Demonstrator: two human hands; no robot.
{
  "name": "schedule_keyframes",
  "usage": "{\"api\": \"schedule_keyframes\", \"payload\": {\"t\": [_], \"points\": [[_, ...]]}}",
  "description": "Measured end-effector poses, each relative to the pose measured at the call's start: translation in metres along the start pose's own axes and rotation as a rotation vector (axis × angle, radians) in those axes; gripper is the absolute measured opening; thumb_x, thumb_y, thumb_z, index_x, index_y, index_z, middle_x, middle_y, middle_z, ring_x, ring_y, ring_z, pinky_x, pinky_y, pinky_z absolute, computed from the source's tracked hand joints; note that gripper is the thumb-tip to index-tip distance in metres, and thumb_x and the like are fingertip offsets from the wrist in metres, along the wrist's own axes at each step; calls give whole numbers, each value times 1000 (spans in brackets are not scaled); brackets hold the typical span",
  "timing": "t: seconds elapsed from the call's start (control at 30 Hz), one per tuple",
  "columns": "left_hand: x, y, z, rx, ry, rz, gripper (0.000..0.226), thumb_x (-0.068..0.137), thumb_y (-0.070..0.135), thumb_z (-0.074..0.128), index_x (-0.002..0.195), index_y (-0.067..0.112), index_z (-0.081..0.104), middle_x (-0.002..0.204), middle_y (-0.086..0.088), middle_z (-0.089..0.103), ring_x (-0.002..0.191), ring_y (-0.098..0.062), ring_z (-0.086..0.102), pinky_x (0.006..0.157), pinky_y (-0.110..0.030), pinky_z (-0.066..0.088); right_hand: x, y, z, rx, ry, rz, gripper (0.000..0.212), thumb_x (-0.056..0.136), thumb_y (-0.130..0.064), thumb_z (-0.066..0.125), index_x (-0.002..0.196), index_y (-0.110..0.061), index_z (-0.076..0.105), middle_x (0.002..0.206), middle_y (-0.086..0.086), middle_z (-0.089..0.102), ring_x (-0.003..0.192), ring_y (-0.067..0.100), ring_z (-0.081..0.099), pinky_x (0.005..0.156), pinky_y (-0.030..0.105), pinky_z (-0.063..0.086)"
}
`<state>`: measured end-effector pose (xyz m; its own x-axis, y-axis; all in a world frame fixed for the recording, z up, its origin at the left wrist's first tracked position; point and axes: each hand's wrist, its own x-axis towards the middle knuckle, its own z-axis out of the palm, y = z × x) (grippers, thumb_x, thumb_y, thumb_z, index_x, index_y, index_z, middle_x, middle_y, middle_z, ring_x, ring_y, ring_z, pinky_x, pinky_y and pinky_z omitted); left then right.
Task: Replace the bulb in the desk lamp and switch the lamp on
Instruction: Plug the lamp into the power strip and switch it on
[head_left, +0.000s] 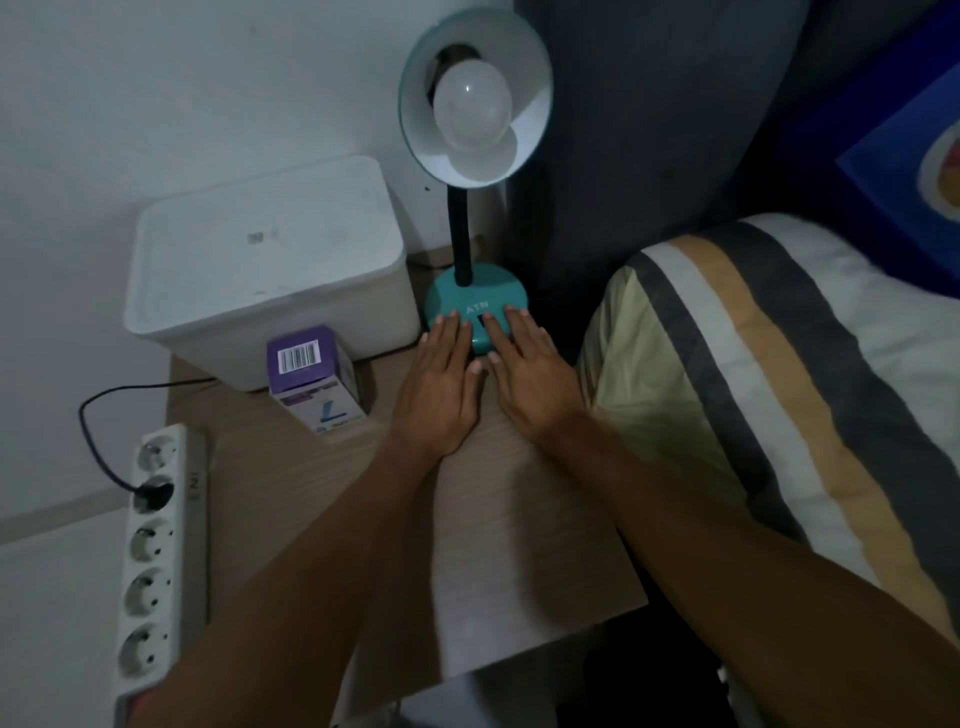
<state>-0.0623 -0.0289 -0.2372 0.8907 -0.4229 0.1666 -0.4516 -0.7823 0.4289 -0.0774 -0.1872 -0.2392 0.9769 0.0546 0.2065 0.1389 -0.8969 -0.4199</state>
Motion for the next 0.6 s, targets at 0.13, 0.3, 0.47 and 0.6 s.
{"api": "schedule_keyframes", "payload": {"t": [0.13,0.3,0.47,0.6], "points": [[0,1,0,-4,-2,-7,66,108,40,22,160,1,29,168,-19,24,159,-31,17,130,-40,10,-1,0,2,-34,17,-6,57,103,-33,25,153,-11,40,157,21,39,146,37,36,119,49,31],[0,4,0,-18,-3,-37,68,104,40,21,159,1,33,168,-20,28,159,-32,20,131,-45,13,-3,0,4,-93,72,-2,53,102,-31,32,149,-12,46,149,20,49,139,36,45,116,45,36],[1,4,-1,-30,0,-33,65,106,39,22,158,1,33,167,-20,28,158,-33,20,131,-42,9,-2,3,6,-128,68,-33,52,103,-30,36,152,-12,42,150,22,46,140,39,42,117,45,33],[1,1,0,-25,-2,-32,66,107,40,21,160,2,31,169,-19,25,159,-30,18,131,-39,7,-2,1,5,-131,72,-43,52,104,-29,40,153,-12,39,153,21,43,143,38,38,119,44,30]]}}
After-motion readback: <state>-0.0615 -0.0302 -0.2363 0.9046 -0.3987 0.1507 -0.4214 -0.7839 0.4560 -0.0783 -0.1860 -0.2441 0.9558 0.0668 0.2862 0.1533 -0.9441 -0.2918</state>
